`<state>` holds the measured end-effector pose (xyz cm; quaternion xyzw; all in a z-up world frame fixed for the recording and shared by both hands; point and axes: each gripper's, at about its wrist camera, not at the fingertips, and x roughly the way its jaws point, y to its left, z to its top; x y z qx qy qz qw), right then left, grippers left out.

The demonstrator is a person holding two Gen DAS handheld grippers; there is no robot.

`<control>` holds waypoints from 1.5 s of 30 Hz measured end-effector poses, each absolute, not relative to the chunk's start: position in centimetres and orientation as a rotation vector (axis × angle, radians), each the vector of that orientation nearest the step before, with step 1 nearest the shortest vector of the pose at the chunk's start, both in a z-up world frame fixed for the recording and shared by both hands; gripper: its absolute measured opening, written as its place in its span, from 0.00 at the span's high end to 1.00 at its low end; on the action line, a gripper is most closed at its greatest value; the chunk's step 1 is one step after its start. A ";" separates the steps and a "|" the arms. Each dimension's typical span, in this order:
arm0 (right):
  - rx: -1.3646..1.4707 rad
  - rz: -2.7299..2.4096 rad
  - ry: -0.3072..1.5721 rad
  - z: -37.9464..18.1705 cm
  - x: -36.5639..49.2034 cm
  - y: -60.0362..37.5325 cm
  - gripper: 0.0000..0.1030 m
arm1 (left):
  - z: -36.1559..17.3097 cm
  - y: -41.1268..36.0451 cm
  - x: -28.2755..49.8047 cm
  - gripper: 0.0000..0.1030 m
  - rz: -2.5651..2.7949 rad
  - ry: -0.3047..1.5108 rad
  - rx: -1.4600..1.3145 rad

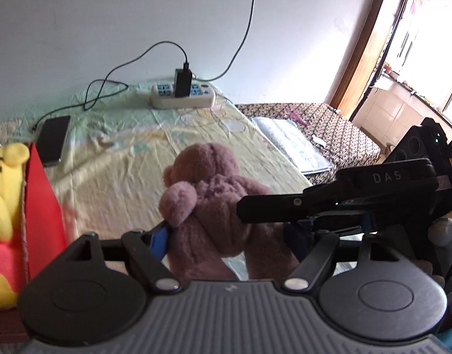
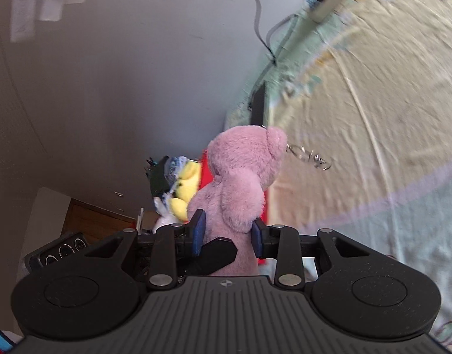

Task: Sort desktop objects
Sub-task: 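Lift the pink teddy bear with the right gripper over the red box, then lower the pink teddy bear into the box beside the tiger plush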

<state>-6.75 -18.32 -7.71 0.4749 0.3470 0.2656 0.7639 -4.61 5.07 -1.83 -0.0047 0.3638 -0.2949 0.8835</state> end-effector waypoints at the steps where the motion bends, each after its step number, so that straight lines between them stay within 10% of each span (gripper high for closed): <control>1: 1.027 0.578 0.733 -7.1 -6.8 -17.8 0.66 | -1.2 5.6 -4.7 0.24 -0.616 0.737 -0.008; 17: 0.916 0.662 0.585 -0.3 -3.3 -3.5 0.66 | 4.2 20.1 -3.8 0.22 -0.543 0.544 -0.014; 45: 0.580 0.348 0.628 -2.5 -0.8 9.7 0.63 | -2.6 29.2 0.5 0.21 -0.563 0.673 -0.135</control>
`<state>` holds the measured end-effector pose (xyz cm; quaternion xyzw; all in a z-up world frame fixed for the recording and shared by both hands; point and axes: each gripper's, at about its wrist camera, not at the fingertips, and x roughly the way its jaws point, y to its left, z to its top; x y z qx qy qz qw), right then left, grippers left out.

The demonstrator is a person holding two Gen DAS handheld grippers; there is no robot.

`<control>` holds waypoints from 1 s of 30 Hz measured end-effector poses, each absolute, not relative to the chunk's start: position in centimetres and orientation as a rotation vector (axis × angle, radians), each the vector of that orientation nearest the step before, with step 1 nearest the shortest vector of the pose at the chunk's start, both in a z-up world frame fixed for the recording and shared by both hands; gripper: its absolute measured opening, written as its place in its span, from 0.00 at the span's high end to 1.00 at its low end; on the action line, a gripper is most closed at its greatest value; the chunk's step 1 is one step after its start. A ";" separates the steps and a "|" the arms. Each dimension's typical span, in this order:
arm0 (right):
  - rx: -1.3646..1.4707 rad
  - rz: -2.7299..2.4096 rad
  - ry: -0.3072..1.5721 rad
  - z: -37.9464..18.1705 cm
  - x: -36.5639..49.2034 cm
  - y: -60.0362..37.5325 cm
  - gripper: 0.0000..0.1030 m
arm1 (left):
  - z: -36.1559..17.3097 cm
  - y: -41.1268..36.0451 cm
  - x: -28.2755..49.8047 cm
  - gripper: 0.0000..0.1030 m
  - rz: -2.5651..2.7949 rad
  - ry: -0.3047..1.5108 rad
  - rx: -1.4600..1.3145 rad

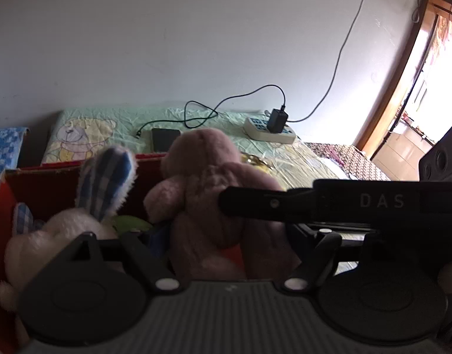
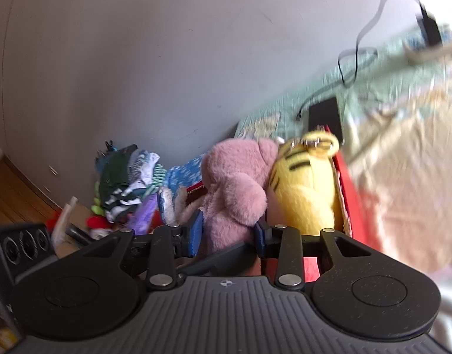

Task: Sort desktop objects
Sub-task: 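Lower the pink teddy bear into the box beside the tiger plush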

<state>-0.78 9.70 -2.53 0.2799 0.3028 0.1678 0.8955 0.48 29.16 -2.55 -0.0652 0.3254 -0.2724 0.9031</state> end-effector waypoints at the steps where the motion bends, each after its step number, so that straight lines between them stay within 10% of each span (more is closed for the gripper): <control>1: 0.546 0.342 0.618 -2.2 -0.9 10.0 0.63 | -2.5 29.1 0.3 0.21 -0.570 0.675 -0.136; 30: 0.518 0.367 0.709 -5.1 1.0 12.0 0.62 | -3.5 28.9 -1.3 0.14 -0.552 0.670 -0.030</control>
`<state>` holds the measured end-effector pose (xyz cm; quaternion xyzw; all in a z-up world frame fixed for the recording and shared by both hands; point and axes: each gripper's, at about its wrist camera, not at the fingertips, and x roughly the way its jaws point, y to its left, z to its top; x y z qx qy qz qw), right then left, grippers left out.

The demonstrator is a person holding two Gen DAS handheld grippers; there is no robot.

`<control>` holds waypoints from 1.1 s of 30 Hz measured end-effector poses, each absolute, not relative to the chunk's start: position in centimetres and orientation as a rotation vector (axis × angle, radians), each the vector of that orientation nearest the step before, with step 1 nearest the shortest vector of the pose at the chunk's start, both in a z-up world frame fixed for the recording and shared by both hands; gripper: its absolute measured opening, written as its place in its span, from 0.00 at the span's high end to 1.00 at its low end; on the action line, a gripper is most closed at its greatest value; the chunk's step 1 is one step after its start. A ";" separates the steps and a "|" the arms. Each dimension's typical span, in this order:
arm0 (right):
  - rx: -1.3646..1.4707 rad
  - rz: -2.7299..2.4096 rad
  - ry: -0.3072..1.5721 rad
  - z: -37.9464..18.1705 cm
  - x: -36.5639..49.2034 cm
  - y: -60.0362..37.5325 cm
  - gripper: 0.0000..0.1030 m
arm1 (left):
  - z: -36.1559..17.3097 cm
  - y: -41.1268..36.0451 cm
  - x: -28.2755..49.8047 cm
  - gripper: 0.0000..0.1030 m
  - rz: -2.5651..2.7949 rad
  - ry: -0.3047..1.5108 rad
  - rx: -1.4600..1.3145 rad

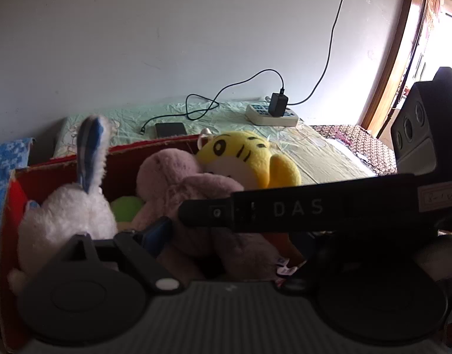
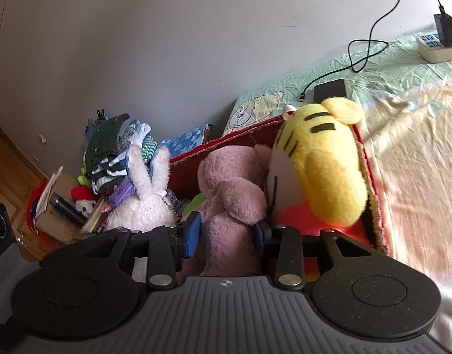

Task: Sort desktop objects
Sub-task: 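Lower the pink teddy bear into the box beside the tiger plush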

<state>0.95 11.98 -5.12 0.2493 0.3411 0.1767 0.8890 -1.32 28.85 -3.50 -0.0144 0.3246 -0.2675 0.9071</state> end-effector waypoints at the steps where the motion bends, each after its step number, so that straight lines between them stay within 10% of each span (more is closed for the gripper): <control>1: 0.527 0.364 0.708 -5.0 0.9 11.8 0.61 | -3.5 28.9 -1.4 0.14 -0.555 0.672 -0.033; 33: 0.523 0.324 0.681 -5.5 -1.2 10.7 0.73 | -4.4 30.0 -1.0 0.17 -0.453 0.804 -0.148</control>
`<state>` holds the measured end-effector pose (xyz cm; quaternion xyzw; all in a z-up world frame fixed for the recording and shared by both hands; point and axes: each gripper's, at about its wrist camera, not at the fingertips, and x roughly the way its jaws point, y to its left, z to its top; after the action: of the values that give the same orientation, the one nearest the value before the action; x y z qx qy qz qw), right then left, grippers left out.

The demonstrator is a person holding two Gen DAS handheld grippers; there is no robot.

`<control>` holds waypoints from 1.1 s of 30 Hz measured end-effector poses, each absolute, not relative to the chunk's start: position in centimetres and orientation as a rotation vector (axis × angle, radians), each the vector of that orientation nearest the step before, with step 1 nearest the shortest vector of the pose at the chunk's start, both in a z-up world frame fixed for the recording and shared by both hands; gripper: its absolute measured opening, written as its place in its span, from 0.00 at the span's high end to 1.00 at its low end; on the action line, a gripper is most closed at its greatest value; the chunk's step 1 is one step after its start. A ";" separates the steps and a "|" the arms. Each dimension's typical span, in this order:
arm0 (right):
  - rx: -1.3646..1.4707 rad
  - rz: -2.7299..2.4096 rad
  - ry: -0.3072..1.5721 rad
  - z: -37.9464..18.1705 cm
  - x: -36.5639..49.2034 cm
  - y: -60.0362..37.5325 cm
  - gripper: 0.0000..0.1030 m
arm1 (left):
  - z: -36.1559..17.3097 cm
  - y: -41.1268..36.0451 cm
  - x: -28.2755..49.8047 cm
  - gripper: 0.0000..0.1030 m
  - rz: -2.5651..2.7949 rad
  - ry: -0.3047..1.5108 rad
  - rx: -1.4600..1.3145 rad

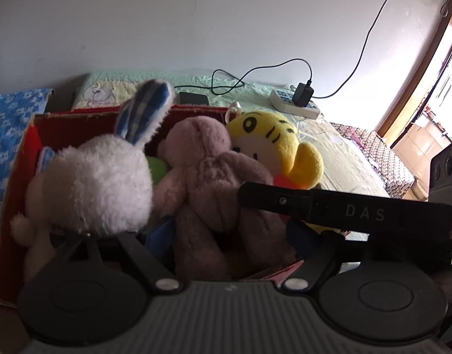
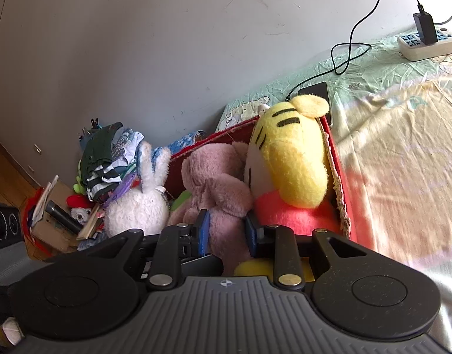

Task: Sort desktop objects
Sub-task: 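Lower the pink teddy bear into the box beside the tiger plush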

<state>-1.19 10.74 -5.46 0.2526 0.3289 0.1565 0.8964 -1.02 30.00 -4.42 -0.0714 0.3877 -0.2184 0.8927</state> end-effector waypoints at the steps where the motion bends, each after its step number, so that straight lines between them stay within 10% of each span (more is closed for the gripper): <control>1: 0.514 0.325 0.677 -5.5 -1.3 10.8 0.73 | -4.5 30.0 -1.1 0.17 -0.453 0.809 -0.147; 33: 0.454 0.311 0.643 -5.6 -2.0 11.2 0.74 | -3.7 29.4 -2.6 0.04 -0.426 0.895 -0.116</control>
<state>-2.04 11.16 -5.63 0.2202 0.3121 0.1509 0.9118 -2.56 29.41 -3.66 -0.0554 0.4293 -0.2043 0.8780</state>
